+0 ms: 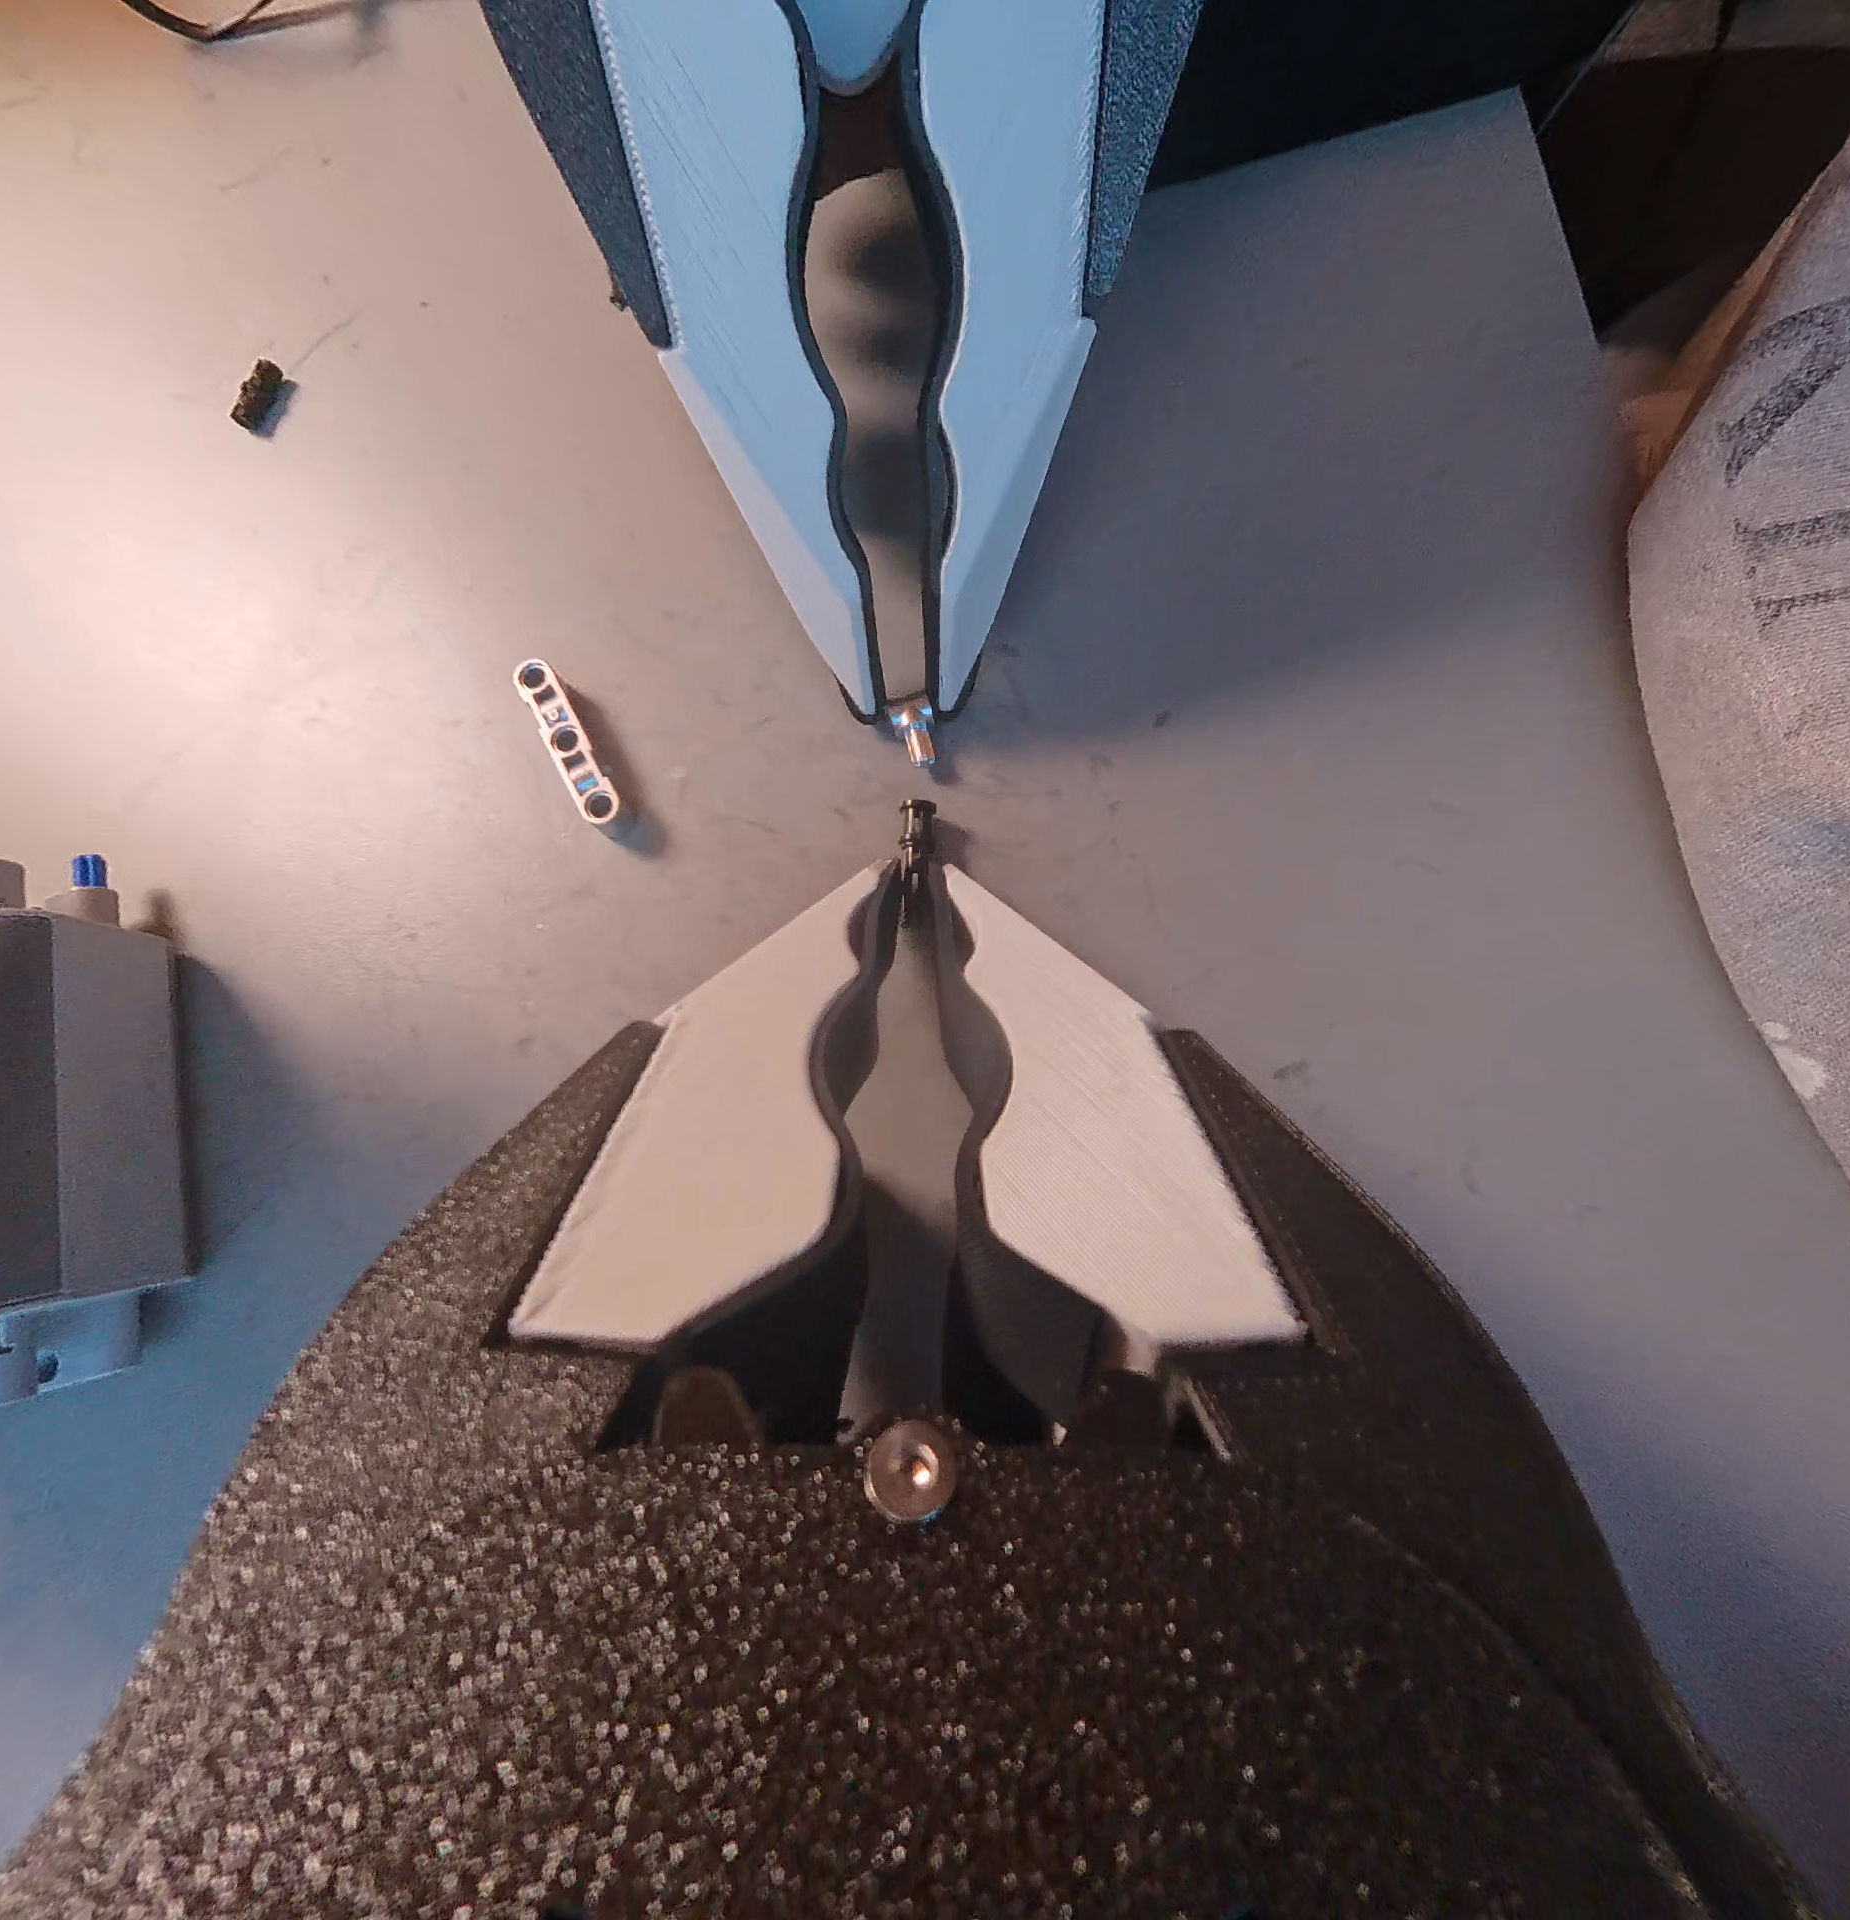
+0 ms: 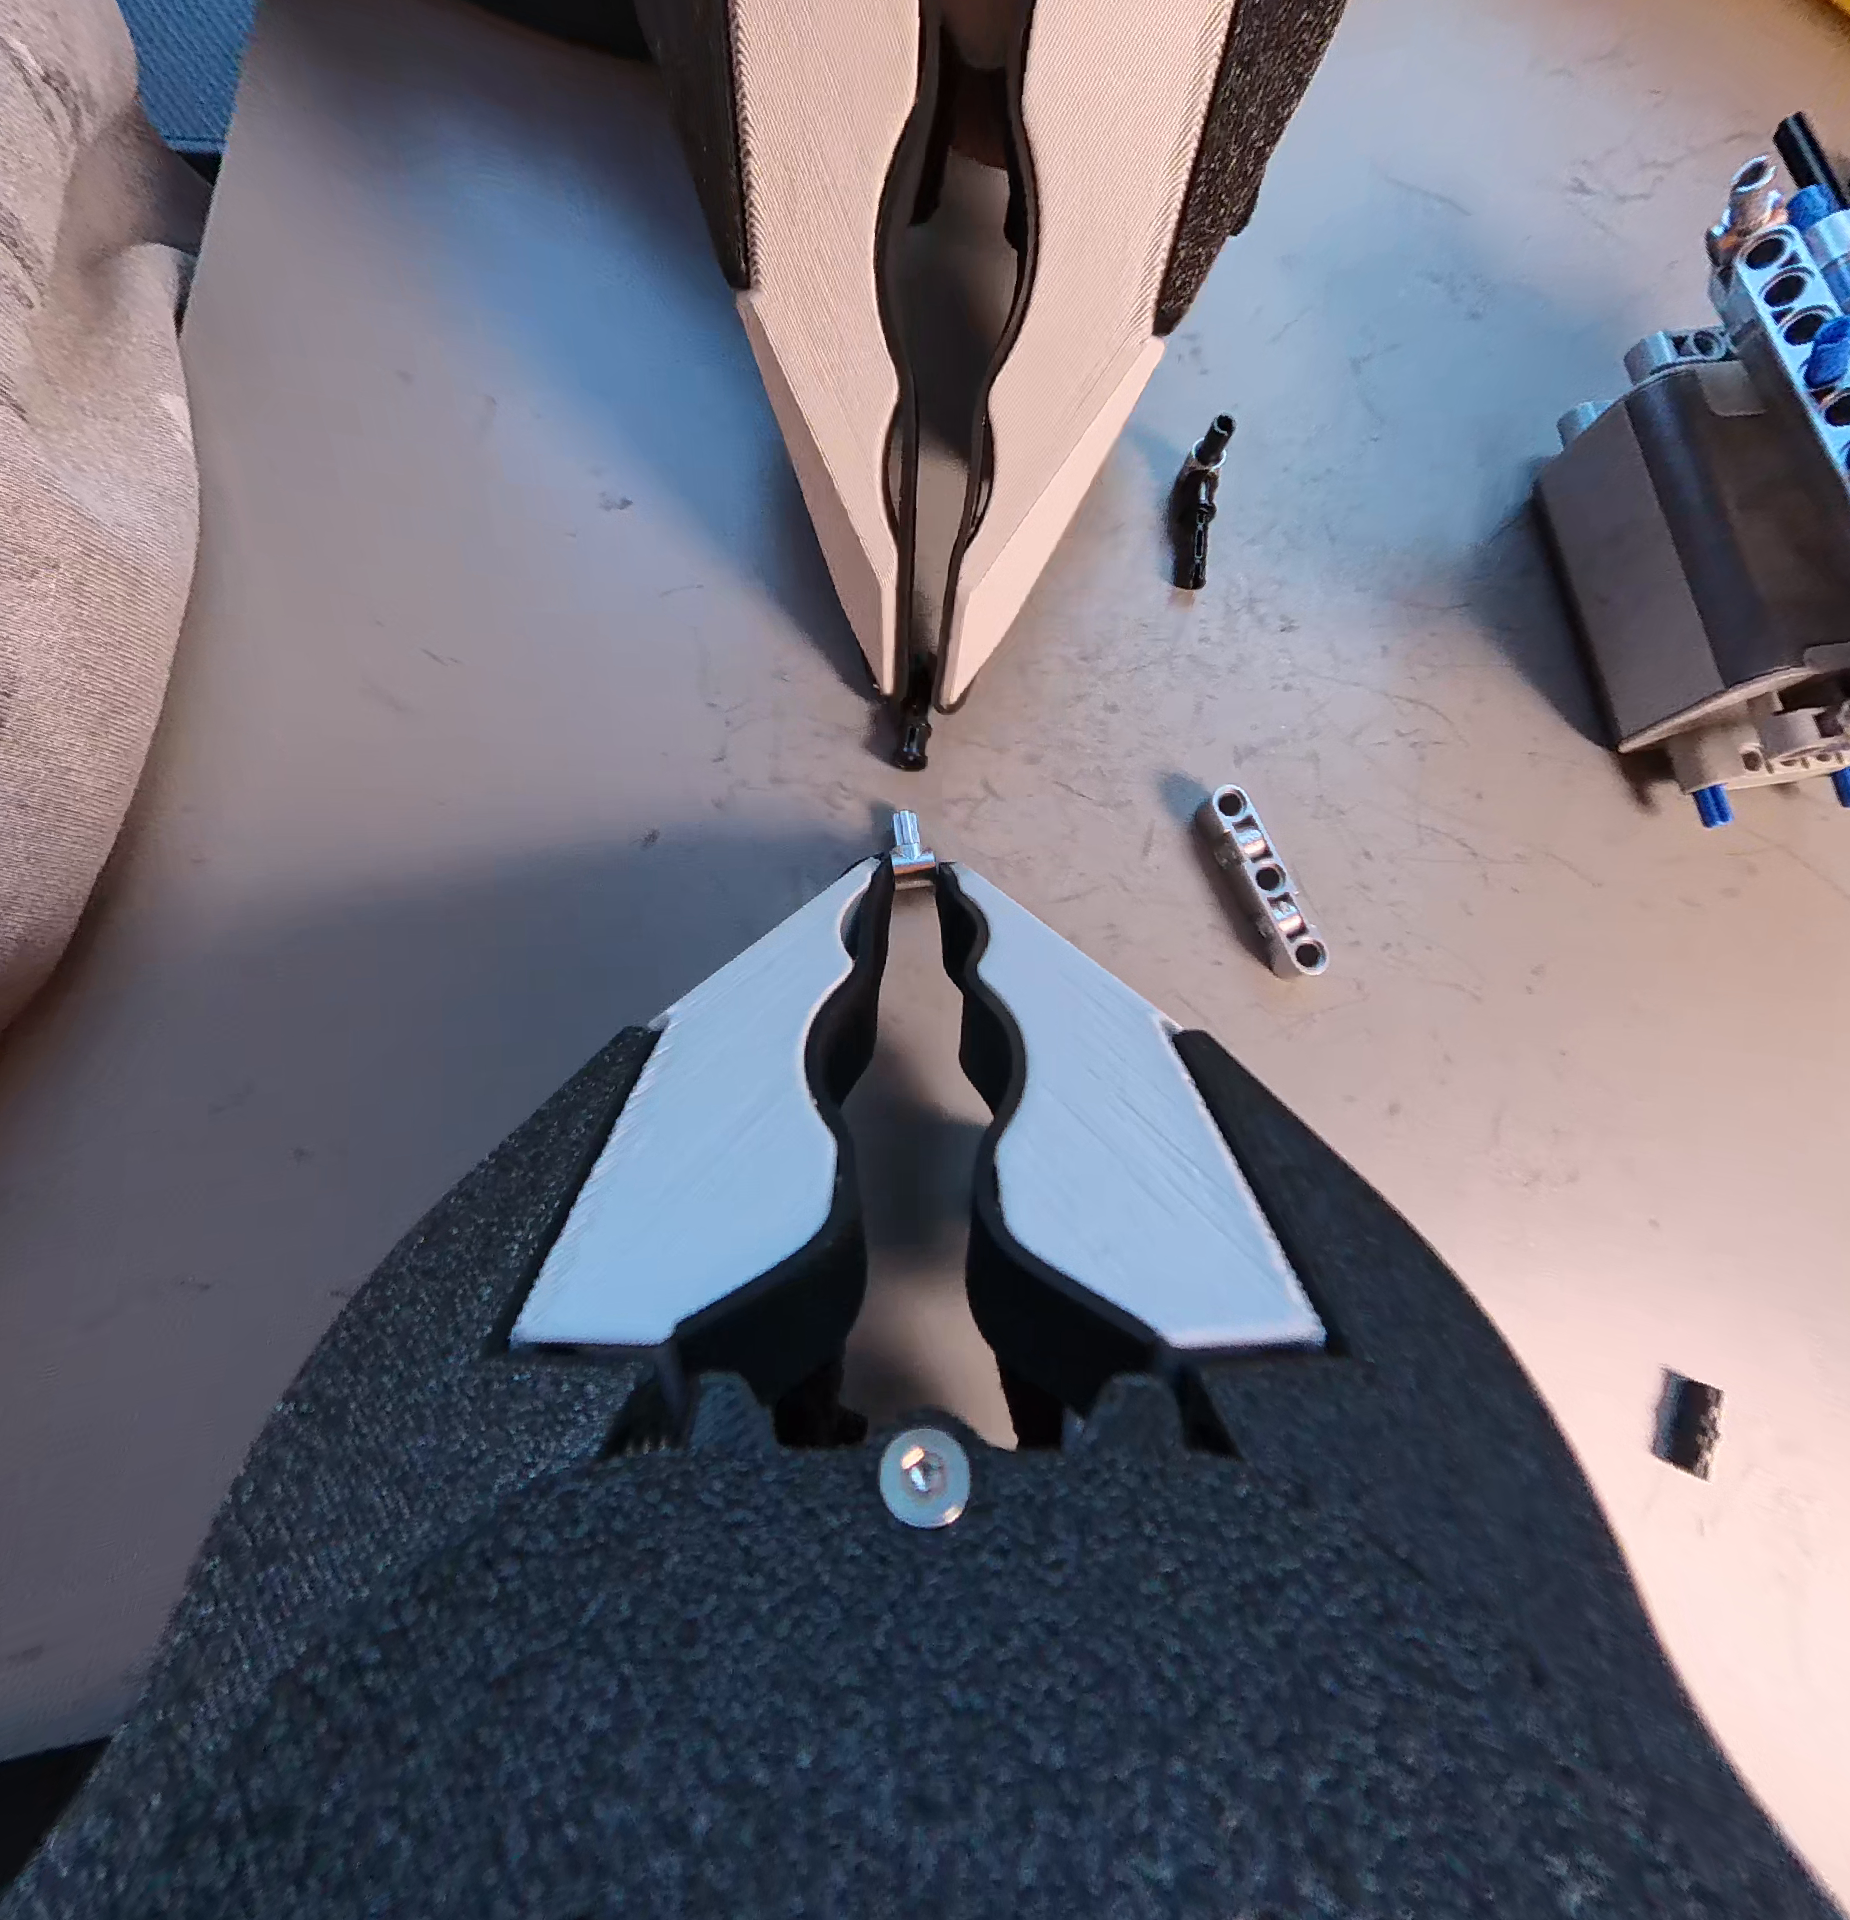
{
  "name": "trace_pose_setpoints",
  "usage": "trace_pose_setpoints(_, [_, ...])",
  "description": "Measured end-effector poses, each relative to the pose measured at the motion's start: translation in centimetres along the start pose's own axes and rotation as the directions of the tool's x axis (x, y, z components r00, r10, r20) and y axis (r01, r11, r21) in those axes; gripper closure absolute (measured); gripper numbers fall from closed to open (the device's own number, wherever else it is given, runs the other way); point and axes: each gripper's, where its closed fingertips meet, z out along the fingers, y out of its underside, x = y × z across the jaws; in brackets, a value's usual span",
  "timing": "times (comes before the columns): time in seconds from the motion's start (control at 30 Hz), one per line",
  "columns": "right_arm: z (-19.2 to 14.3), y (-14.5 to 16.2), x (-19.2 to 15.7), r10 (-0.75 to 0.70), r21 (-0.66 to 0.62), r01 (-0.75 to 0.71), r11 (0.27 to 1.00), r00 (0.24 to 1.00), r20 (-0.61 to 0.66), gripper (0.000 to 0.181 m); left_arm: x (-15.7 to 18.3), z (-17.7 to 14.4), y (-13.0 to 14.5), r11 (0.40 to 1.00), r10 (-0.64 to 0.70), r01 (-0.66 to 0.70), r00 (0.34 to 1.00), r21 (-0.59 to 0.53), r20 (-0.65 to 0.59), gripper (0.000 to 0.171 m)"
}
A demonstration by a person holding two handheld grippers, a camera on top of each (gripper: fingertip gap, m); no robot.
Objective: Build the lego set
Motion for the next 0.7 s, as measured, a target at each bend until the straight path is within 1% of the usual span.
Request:
trace_pose_setpoints(0.2, [0.0,0.0,0.0,0.000,0.000,0.000,1.000,1.000,-0.004,0.173,0.4,-1.0,0.8,0.999,0.021,-0.021,1.000,-0.033,-0.016,0.168])
trace_pose_setpoints(0.27, [0.0,0.0,0.0,-0.001,0.001,0.001,1.000,1.000,-0.005,0.173,0.1,-2.3,1.0,0.999,0.023,-0.023,1.000,-0.023,-0.010,0.161])
trace_pose_setpoints(0.33, [0.0,0.0,0.0,-0.001,0.002,0.001,1.000,1.000,-0.005,0.173,-1.2,-4.3,0.9,1.000,-0.012,0.012,0.999,0.024,0.032,0.159])
trace_pose_setpoints(0.4, [0.0,0.0,0.0,0.000,0.004,0.000,1.000,1.000,-0.002,0.173,-2.9,-6.2,1.1,0.994,-0.081,0.074,0.993,0.085,0.086,0.160])
trace_pose_setpoints(0.47, [0.0,0.0,0.0,0.001,0.006,-0.001,1.000,1.000,0.001,0.173,-4.5,-7.1,2.0,0.986,-0.142,0.128,0.979,0.106,0.144,0.161])
trace_pose_setpoints(0.53, [0.0,0.0,0.0,0.003,0.008,-0.003,1.000,1.000,0.002,0.173,-5.5,-6.9,3.4,0.984,-0.173,0.160,0.968,0.079,0.184,0.161])
trace_pose_setpoints(0.6, [0.0,0.0,0.0,0.003,0.009,-0.003,1.000,1.000,0.000,0.173,-5.7,-6.2,4.4,0.984,-0.177,0.173,0.965,0.039,0.192,0.160])
trace_pose_setpoints(0.7, [0.0,0.0,0.0,0.003,0.009,-0.003,1.000,1.000,-0.003,0.172,-5.5,-5.1,4.8,0.986,-0.167,0.169,0.968,0.005,0.185,0.158])
